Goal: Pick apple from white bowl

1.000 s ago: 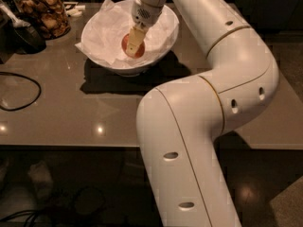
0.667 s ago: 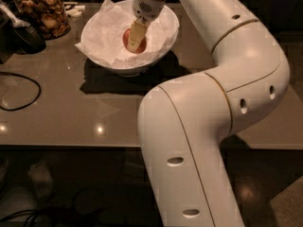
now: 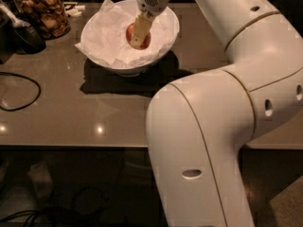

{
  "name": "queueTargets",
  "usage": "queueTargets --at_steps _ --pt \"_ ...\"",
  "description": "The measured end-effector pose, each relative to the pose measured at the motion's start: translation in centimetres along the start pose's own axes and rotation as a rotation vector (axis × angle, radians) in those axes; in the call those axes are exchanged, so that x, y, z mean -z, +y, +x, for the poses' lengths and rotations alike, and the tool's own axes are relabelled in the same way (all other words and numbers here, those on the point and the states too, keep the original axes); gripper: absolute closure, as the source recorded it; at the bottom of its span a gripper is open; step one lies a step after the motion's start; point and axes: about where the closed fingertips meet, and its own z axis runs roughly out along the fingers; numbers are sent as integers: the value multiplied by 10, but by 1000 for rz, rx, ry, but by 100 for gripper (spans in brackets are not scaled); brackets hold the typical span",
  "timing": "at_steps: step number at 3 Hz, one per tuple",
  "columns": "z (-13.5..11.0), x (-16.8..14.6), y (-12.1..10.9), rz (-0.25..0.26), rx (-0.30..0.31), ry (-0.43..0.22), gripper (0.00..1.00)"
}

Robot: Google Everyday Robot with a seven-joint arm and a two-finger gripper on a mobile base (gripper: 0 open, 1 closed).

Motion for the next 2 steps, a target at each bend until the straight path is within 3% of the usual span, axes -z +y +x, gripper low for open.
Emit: queueTargets --at_steps 2 --pt "12 39 21 8 -7 -54 100"
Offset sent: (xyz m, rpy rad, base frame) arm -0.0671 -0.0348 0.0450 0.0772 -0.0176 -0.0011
